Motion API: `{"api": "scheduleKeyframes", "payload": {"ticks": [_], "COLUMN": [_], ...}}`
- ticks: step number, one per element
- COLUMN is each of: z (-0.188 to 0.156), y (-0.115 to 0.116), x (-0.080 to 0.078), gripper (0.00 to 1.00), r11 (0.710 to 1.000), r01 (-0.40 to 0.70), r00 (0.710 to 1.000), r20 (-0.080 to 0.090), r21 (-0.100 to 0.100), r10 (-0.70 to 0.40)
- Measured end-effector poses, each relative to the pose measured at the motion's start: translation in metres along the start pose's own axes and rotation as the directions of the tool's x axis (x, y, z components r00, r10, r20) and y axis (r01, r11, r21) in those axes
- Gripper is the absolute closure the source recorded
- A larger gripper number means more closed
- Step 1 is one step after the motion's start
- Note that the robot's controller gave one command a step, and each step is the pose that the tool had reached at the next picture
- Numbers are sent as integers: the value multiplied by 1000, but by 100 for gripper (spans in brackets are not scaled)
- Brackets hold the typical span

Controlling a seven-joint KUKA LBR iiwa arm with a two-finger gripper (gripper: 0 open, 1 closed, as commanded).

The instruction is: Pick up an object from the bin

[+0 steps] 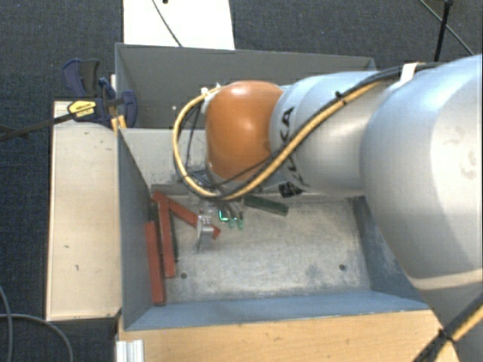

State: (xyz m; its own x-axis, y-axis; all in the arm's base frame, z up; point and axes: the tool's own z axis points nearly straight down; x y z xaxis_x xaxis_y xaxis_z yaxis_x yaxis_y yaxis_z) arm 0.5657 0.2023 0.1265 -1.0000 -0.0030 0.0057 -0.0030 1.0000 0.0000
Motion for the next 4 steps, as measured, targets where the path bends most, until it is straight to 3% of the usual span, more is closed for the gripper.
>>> {"api": "scheduleKeyframes", "payload": {"ticks": [1,4], "z": [59,57], "y": [-1,-2], "x": [-6,-7], "gripper": [0,0], "r11": [996,994], "r01": [-92,-107], "r00": [996,994], "r20": [3,8], "r21": [0,-3], "r10": [92,107]}}
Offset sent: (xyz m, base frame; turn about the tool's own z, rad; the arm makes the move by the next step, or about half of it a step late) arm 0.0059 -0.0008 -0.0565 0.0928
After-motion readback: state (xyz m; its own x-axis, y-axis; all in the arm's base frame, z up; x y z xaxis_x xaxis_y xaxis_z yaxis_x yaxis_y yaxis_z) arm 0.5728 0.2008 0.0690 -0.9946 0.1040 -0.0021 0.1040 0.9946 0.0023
